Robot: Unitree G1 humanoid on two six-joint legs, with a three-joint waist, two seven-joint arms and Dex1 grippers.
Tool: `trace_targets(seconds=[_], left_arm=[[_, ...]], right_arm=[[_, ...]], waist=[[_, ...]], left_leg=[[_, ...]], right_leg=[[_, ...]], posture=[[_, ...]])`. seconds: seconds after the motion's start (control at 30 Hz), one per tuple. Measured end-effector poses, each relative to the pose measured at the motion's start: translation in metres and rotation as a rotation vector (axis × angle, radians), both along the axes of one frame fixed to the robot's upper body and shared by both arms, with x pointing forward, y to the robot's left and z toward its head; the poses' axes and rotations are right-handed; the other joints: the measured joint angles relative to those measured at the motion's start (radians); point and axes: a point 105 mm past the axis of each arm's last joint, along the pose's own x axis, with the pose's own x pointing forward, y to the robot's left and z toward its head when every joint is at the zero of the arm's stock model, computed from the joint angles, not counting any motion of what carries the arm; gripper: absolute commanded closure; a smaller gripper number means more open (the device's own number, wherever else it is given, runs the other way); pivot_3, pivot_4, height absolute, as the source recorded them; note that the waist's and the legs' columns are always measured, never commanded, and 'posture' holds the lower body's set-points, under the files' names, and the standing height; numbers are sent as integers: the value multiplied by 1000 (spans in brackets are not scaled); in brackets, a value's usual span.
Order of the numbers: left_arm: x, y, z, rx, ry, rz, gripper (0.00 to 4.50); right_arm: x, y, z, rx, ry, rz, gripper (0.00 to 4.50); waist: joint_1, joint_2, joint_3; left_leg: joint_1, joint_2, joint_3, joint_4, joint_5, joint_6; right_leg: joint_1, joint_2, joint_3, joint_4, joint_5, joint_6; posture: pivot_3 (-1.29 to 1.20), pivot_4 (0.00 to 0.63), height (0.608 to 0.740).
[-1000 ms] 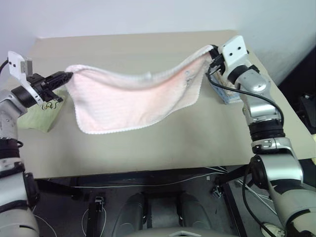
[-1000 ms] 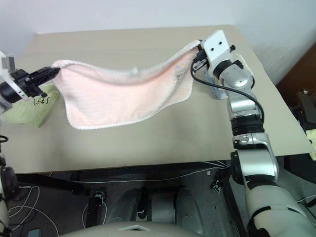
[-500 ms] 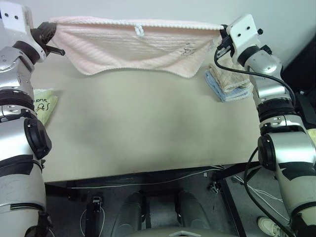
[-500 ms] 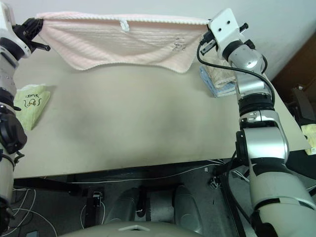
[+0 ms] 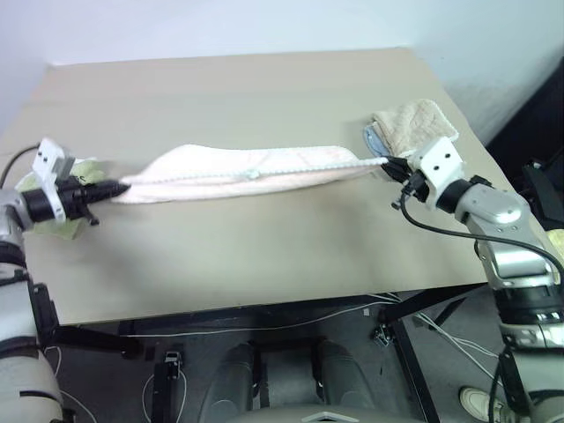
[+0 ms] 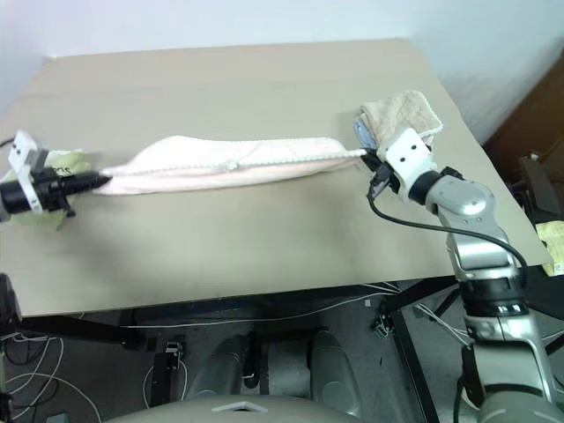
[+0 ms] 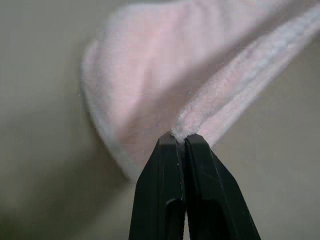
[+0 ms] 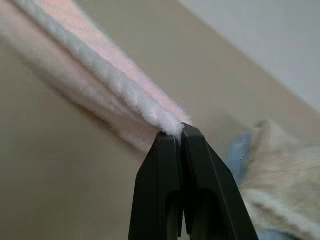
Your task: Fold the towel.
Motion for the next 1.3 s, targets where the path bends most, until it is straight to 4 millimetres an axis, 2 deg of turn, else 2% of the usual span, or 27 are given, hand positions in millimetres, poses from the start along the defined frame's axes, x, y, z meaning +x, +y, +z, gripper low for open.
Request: trace_targets(seconds=[0.13, 0.3, 0.5, 0.67, 0.77, 0.83, 0.9, 0.97, 1.1, 1.2, 1.3], left_arm=[[-26, 5, -8, 34, 71, -54, 4448], [-47, 6, -20, 60, 141, -73, 4448], [-65, 14, -24, 62, 167, -30, 4448], [-76, 20, -22, 66, 196, -14, 4448], [-70, 20, -18, 62, 171, -4, 4448], [-61, 18, -10, 61, 131, 5, 4448], [-45, 18, -5, 46, 69, 46, 4448], [-35, 16, -8, 36, 53, 69, 4448], [-23, 9, -20, -28, 69, 79, 4448], [-6, 2, -18, -39, 37, 96, 4448], [8, -1, -14, -42, -10, 125, 4448]], right_arm=[[-42, -1, -22, -74, 202, 137, 4500], [-79, 2, -45, -98, 413, 264, 4500], [-106, 2, -57, -127, 522, 337, 4500], [-119, 4, -60, -121, 562, 376, 4500], [-115, 5, -56, -107, 544, 370, 4500], [-104, 5, -47, -52, 511, 349, 4500], [-88, 7, -33, 74, 463, 327, 4500], [-78, 5, -24, 127, 437, 308, 4500], [-58, 1, -16, 218, 407, 266, 4500], [-43, 0, -13, 216, 374, 240, 4500], [-31, 0, -19, 212, 362, 214, 4500]], waist=[[6, 0, 0], [14, 0, -1], [21, 0, -1], [22, 0, -1], [22, 0, -1], [22, 0, -2], [23, 0, -2], [23, 0, -2], [23, 0, -2], [24, 0, -2], [24, 0, -2]], left_leg=[[0, 0, -1, 3, -1, 0], [0, 1, 0, 2, -2, -1], [-2, 2, 0, 0, -3, -3], [-3, 2, 0, 0, -3, -3], [-3, 2, 0, 0, -3, -3], [-3, 2, 0, 0, -3, -3], [-3, 2, 0, 1, -3, -3], [-3, 1, 1, 1, -2, -2], [-4, 1, 1, 1, -2, 0], [-4, 1, 1, 2, -2, 0], [-4, 0, 1, 3, -1, 1]], right_leg=[[2, -5, 0, -1, 0, -3], [2, -7, 2, -2, -1, -9], [0, -8, 2, -6, -1, -9], [-1, -8, 2, -6, -1, -9], [-1, -9, 2, -6, 0, -10], [0, -9, 1, -7, 0, -11], [0, -9, 1, -7, 1, -11], [0, -9, 1, -6, 1, -11], [-1, -8, 1, -6, 2, -8], [-1, -8, -1, -5, 3, -7], [-1, -7, -1, -5, 3, -6]], posture=[[0, 150, 740], [0, 150, 740], [0, 150, 740], [0, 150, 740], [0, 150, 740], [0, 150, 740], [0, 150, 740], [0, 150, 740], [0, 150, 740], [0, 150, 740], [0, 150, 740]])
